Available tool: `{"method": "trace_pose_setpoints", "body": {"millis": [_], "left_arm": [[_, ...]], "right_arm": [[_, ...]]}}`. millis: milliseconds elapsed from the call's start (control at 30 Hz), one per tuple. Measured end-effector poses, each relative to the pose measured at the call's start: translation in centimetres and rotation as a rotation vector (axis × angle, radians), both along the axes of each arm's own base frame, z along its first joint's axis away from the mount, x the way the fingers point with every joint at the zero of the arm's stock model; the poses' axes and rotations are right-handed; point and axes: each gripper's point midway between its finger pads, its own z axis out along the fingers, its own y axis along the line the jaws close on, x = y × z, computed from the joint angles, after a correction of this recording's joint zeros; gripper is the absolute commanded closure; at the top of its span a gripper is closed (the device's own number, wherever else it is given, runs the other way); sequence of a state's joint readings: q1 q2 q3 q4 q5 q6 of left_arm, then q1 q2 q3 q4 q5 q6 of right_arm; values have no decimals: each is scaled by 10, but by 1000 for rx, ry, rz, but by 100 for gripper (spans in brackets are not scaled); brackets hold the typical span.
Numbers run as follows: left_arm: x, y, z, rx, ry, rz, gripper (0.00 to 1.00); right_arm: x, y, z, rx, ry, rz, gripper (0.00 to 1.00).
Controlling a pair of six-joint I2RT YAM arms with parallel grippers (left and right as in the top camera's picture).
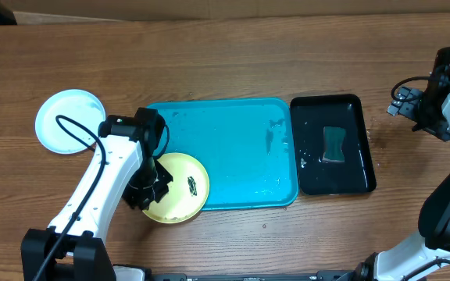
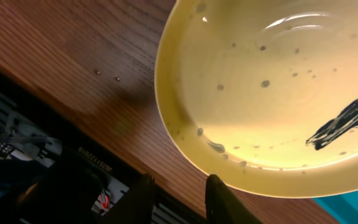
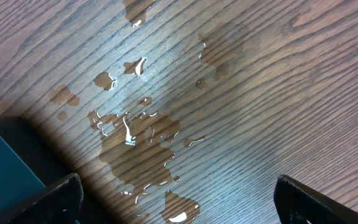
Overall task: Clean dirty plates on tray and stack at the side
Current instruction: 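Move the left gripper right to the yellow plate's left rim, then grasp the yellow plate's rim with the left gripper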
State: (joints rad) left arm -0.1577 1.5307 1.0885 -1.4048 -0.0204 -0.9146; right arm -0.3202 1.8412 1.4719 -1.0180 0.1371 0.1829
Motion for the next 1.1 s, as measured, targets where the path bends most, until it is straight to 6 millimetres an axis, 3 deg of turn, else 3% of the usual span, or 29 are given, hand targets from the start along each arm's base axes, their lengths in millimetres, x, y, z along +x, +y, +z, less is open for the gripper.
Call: {"method": "trace_pose_setpoints", "body": {"millis": [67,167,300,400,633,833,1100], "left_arm": [[4,0,-1,1,-15,1,62],[7,4,-2,23,-32,-3,47],[13,15,-1,93,-58,-8,53],[22,24,-2,147,-99,-9,51],[36,33,-2,207,-162,-12,30],[29,37,-14,226,-148,-18,30],[12,34,-46,196,-119,-13,32]], "right_arm": [[0,0,0,0,0,0,0],[0,0,0,-1,1,0,0],[0,0,0,-1,0,0,0],[0,0,0,0,0,0,0],[0,0,0,0,0,0,0],[0,0,0,0,1,0,0],[0,0,0,0,1,0,0]]}}
